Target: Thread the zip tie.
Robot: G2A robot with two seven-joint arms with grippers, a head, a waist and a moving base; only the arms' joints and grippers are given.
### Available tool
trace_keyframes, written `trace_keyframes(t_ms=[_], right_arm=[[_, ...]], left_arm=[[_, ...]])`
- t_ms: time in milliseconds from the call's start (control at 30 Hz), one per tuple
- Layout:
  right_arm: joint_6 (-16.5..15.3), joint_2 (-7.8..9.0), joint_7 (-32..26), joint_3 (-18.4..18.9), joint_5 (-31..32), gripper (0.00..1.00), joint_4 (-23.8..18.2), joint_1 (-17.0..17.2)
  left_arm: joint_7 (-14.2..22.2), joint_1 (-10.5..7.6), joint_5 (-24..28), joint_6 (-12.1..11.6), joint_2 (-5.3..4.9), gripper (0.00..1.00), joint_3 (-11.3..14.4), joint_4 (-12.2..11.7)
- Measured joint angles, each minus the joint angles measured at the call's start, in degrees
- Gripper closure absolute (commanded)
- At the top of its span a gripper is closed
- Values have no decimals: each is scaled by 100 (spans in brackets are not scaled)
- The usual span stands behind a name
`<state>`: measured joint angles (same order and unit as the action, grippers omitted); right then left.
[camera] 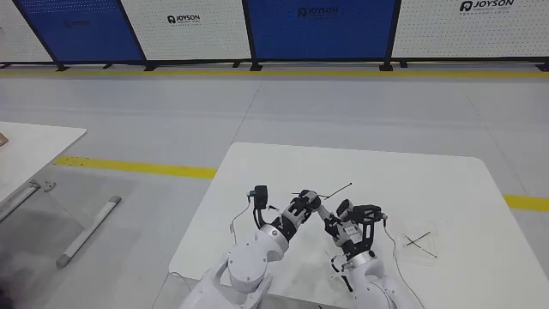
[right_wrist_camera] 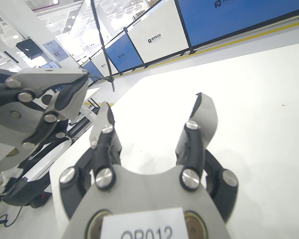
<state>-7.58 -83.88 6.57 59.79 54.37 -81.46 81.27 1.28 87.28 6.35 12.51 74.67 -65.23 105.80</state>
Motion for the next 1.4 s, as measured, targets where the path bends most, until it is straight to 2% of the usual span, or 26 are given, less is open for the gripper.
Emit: trace_keyframes(t_ms=[33, 300, 500, 600, 800, 967, 1033, 1133, 1400], right_arm=[[-10, 1, 21, 8, -13, 58, -11, 4], [-179, 21, 24, 40, -57, 58, -51, 40], [-204, 23, -14, 14, -59, 63, -37, 15], [-197, 23, 7, 3, -50, 61, -43, 9], [-172, 20, 30, -23, -34, 64, -47, -8], [-156, 17, 54, -52, -9, 69, -36, -23], [-153, 16, 62, -63, -4, 76, -23, -30], [-152, 15, 70, -74, 7, 77, -4, -44], [-161, 19, 82, -86, 55, 87, 21, -59]], left_arm=[[-1, -2, -15, 8, 0, 100, 9, -2], [-3, -12, -74, 48, -1, 100, 59, -14], [6, -19, -103, 75, -4, 100, 73, -15], [12, -16, -124, 80, -7, 100, 80, -15], [36, -16, -140, 86, -12, 100, 83, -38], [35, -18, -187, 123, -16, 100, 90, -42], [36, -21, -206, 137, -18, 100, 96, -49], [32, -30, -235, 159, -19, 100, 110, -60], [-25, -70, -239, 181, -12, 100, 135, -105]])
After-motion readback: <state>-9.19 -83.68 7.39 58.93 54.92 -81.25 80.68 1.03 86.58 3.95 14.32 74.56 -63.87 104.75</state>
